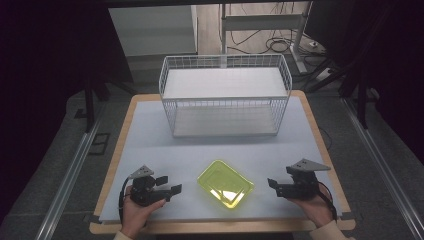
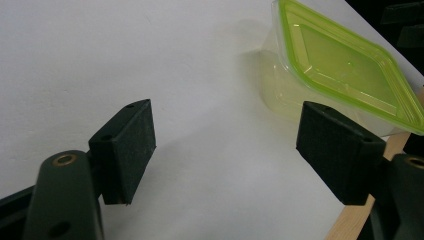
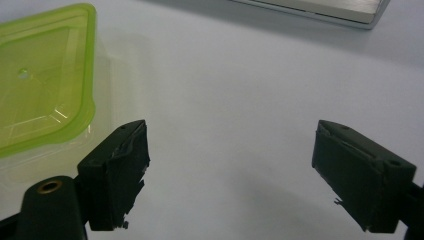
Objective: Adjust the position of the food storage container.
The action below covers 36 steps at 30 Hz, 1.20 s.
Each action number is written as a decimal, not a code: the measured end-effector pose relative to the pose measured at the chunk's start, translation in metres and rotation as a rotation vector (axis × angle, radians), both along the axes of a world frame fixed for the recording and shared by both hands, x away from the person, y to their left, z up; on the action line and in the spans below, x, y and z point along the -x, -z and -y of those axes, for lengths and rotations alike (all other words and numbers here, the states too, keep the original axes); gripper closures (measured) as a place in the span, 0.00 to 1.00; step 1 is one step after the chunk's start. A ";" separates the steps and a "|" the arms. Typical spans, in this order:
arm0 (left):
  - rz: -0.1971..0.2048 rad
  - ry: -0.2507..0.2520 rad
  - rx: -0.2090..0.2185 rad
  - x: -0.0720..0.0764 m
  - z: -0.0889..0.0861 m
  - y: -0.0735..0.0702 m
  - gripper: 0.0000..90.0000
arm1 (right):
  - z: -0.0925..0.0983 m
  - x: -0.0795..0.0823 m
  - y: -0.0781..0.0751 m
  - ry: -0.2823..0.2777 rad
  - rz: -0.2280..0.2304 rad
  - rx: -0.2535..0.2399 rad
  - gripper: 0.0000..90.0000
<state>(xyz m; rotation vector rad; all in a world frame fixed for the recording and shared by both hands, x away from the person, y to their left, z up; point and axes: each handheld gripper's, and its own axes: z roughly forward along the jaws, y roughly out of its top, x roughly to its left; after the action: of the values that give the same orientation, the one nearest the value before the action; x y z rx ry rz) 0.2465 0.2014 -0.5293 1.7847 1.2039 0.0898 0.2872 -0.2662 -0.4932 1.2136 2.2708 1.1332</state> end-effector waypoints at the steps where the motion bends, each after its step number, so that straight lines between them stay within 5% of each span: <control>1: 0.002 -0.001 0.002 0.000 0.000 0.000 0.26 | 0.001 0.000 0.000 -0.001 -0.004 0.002 0.18; 13: -0.001 -0.005 0.000 0.000 -0.001 0.000 0.26 | 0.006 0.002 -0.009 -0.008 -0.009 -0.020 0.27; 20: -0.004 -0.006 0.000 -0.001 -0.001 0.000 0.26 | 0.005 0.006 -0.013 -0.053 0.019 0.009 0.48; 28: 0.003 -0.001 0.001 0.000 0.001 -0.002 0.26 | -0.001 0.012 -0.024 -0.130 0.008 -0.018 0.86; 36: 0.003 0.000 -0.003 0.000 0.002 -0.002 0.26 | -0.012 0.017 -0.031 -0.193 0.007 -0.034 1.00</control>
<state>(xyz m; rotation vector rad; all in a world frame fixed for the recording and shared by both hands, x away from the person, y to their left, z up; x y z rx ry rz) 0.2464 0.1993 -0.5277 1.7871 1.2023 0.0941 0.2706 -0.2545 -0.4621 1.0171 2.4141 1.2454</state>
